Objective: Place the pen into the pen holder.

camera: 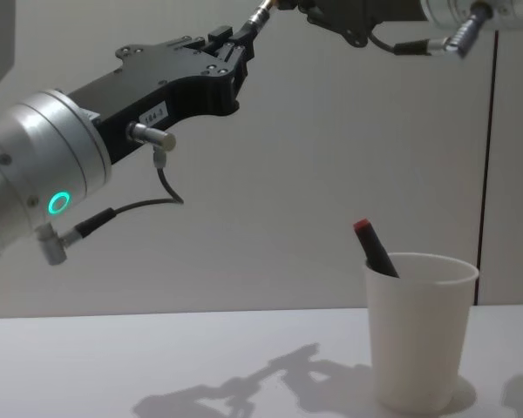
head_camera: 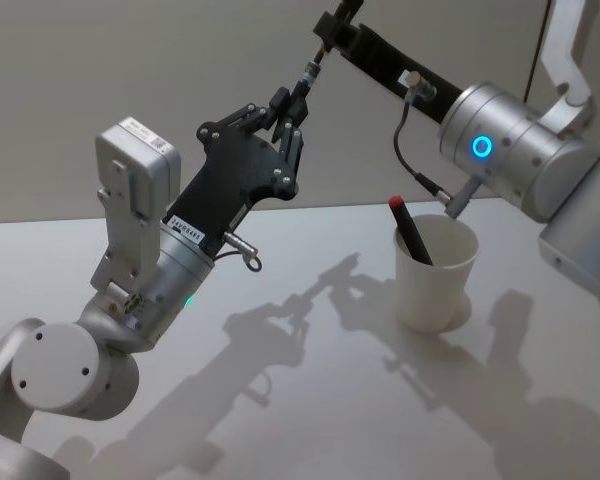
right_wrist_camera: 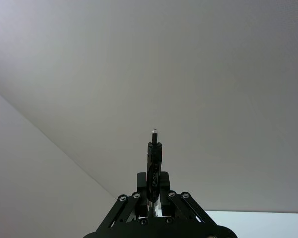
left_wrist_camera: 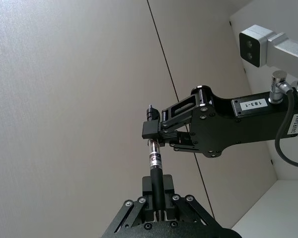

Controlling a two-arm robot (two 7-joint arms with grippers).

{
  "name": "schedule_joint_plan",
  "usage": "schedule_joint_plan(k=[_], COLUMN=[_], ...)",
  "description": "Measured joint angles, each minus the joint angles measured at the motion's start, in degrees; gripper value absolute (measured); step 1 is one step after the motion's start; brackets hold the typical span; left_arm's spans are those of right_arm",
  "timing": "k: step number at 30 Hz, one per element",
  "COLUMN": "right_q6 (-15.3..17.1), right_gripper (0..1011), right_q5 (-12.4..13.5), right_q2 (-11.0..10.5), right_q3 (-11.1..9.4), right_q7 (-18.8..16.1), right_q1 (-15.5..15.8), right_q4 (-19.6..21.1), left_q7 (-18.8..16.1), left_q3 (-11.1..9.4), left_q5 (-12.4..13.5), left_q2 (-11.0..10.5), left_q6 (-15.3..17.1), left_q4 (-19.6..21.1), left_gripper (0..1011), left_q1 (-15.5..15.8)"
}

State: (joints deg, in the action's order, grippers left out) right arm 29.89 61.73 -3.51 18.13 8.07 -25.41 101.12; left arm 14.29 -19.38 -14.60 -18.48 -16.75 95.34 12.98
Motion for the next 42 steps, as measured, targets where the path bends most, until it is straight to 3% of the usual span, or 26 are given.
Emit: schedule_joint_plan(k=[4,22,31,32,42], right_q6=[0.0,0.0,-1.2,-2.3,-6.4], right_gripper=[131,131,130,130,130], right_q5=[-0.1,-0.2,-2.7,-4.3,-8.8], right_q2=[0.0,0.0,-0.5,-1.0,-2.5], right_q3=[0.0,0.0,0.0,-0.1,-1.0], right_q7=[0.2,0.1,0.4,0.8,2.6], right_q1=[0.0,0.0,-0.4,-0.6,-0.7], right_q4=[0.0,0.0,0.1,0.3,1.5], left_q7=[0.0,0.0,0.0,0.0,0.0], left_q3=[0.0,0.0,0.0,0.0,0.0], left_q5=[0.0,0.0,0.0,0.0,0.0], left_q2=[0.0,0.0,0.0,0.0,0.0], left_q6=[0.0,-0.1,0.0,0.0,0.0], left_q4=[0.0,0.0,0.0,0.0,0.0], left_gripper=[148,718,945,1001,1000], left_q1=[0.0,0.0,0.0,0.0,0.0])
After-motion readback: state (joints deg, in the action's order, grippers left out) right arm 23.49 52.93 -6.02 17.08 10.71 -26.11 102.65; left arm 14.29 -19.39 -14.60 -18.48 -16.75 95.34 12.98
